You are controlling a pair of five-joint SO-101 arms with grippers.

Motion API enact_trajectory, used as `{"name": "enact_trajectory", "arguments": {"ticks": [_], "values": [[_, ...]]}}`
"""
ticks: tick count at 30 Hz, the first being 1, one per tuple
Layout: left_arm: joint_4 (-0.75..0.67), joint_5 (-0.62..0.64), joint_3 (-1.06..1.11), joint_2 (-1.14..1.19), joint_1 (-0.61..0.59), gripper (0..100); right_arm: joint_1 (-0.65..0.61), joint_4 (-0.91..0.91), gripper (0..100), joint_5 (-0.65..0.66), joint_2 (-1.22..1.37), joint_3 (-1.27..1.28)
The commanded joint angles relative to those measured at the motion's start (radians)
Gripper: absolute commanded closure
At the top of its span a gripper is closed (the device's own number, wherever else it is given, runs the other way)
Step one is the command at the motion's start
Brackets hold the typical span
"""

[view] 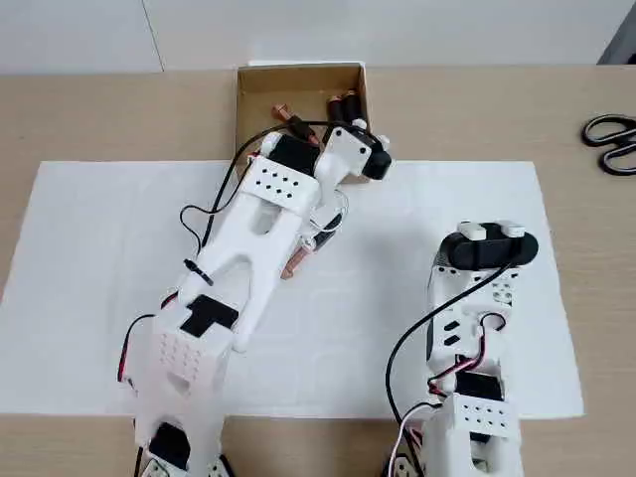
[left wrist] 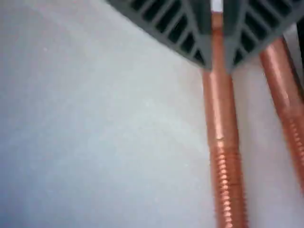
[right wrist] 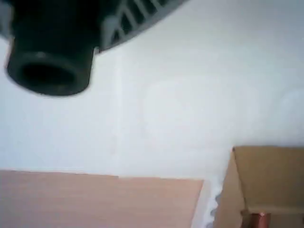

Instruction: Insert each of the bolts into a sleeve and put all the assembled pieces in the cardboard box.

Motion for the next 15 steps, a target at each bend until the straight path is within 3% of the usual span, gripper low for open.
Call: {"name": "enact_trajectory", "arguments": {"ticks": [1, 15], "values": [[0.017, 0.014, -0.027, -0.003, -0.005, 92, 0.010, -0.021, 99.6, 0.008, -0.013, 0.008], [-0.002, 0.012, -0.022, 0.003, -0.008, 90, 0.008, -0.019, 99.6, 0.008, -0.012, 0.008]]}}
